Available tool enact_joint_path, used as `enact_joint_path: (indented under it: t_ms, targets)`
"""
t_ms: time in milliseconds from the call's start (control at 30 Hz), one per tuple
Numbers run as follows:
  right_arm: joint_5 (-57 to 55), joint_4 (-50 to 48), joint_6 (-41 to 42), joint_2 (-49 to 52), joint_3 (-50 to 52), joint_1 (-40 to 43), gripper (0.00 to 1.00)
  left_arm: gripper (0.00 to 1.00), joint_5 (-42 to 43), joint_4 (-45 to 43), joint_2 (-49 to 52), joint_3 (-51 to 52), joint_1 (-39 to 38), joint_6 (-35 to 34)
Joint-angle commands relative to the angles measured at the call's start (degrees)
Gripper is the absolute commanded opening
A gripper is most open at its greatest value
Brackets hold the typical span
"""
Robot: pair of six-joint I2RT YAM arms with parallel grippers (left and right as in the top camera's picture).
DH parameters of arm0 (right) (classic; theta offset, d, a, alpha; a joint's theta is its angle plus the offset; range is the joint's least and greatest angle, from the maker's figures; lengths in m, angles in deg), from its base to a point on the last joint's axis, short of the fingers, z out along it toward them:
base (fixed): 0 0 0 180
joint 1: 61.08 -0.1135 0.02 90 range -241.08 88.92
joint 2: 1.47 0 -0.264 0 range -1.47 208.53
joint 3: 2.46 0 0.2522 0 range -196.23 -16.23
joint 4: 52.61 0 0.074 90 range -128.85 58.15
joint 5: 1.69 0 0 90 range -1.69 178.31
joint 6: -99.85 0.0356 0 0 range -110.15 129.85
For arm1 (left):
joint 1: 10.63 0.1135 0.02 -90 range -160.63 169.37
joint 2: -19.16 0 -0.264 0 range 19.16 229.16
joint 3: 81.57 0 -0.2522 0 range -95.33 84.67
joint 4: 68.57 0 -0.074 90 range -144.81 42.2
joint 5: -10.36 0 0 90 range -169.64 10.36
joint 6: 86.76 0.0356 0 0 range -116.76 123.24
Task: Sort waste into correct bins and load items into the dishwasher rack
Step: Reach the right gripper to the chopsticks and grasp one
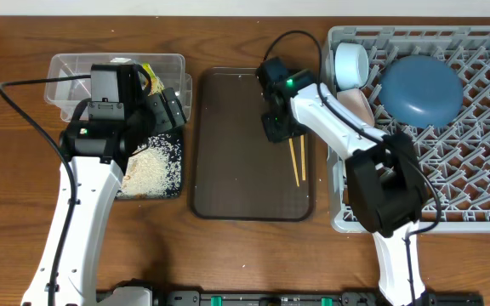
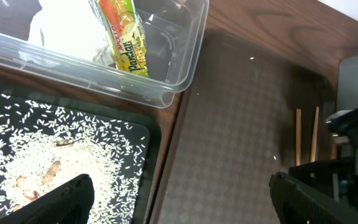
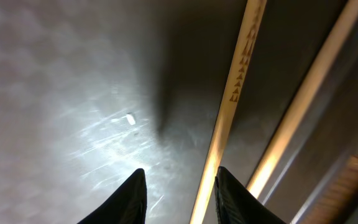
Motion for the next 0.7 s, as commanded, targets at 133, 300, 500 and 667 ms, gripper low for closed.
enact_joint_path:
  t_ms: [133,300,500,667]
  targets:
    - [-2.84,0.7,1.14,3.54,0.22,-0.04,0.33,0.92,-0.33,0.04,0.31,0.07,0.2,0.31]
    - [-2.84,1.14,1.11,4.31,0.22,-0.04,0.29,0.93,-0.33,0.04,0.31,0.07,0.2,0.31]
    - [-2.75,2.51,1.14,4.28,0.22,-0.11,0.01,0.92,-0.35,0.04,0.31,0.07,0.2,0.31]
    - [-2.16,4.26,1.11,3.63,-0.94,-0.15,0.01,0.93,-0.33,0.04,0.31,0.07,0.2,0.31]
